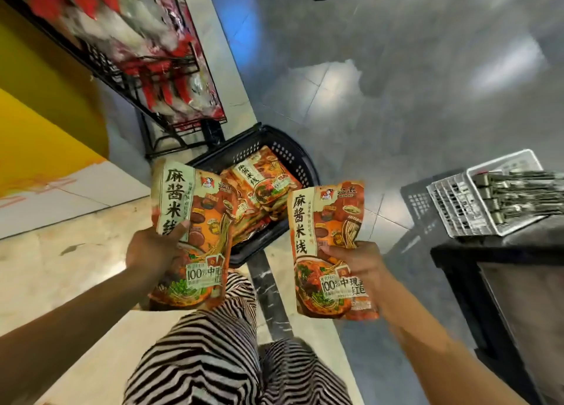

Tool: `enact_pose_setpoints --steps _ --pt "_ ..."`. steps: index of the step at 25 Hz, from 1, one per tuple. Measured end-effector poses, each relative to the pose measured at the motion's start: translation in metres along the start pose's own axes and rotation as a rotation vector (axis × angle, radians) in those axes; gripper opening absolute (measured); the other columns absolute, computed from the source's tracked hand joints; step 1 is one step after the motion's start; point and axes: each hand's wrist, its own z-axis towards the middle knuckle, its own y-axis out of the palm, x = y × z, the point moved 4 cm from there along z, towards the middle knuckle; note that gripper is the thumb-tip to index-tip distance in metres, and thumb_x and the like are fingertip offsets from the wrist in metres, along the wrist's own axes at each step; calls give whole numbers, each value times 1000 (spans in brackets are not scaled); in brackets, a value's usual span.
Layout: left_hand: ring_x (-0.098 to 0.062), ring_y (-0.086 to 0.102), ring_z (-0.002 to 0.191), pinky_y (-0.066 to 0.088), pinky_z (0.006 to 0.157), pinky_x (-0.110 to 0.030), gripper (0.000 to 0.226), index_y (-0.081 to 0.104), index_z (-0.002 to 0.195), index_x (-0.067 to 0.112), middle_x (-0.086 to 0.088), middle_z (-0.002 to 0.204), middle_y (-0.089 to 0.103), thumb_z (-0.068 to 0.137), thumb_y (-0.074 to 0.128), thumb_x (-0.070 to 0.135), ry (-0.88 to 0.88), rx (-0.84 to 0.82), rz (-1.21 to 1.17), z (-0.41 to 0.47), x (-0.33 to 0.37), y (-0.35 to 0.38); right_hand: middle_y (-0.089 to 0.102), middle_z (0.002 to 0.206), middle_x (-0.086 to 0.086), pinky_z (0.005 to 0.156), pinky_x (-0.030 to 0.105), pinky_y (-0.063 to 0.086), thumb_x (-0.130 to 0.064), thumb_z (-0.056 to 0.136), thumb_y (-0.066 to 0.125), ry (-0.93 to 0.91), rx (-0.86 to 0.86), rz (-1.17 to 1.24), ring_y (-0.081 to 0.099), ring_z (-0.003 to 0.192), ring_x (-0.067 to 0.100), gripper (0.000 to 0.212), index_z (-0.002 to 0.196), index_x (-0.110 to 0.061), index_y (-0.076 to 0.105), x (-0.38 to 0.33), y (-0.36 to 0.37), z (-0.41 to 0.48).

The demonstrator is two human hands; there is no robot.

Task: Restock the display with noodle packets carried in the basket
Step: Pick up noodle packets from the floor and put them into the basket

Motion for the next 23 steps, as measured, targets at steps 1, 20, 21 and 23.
enact_pose_setpoints --steps 1,20,21,23 --pt "-13 49 25 29 22 -18 46 61 73 3 5 34 51 89 66 46 -19 13 3 9 10 7 75 93 17 82 48 59 -8 63 89 8 -3 -21 74 84 33 35 94 0 75 -8 1 15" --pt "-17 61 104 48 95 -32 65 65 121 18 4 113 65 72 78 58 -337 122 -293 243 -63 211 75 98 12 73 34 61 -11 68 86 34 -541 -488 74 79 21 45 110 -5 70 -59 161 389" --pt "-19 64 102 50 94 -34 59 67 115 19 1 112 67 72 79 57 -357 144 -312 249 -74 218 74 103 11 80 36 60 -17 68 88 12 -536 -514 73 87 23 50 112 -5 69 -53 168 403" --pt "-25 65 102 52 90 -38 58 64 115 15 -5 113 69 74 78 55 -366 266 -153 258 -92 227 72 108 10 86 35 56 -37 67 88 -127 -361 -681 69 98 26 60 115 -7 67 -42 174 426"
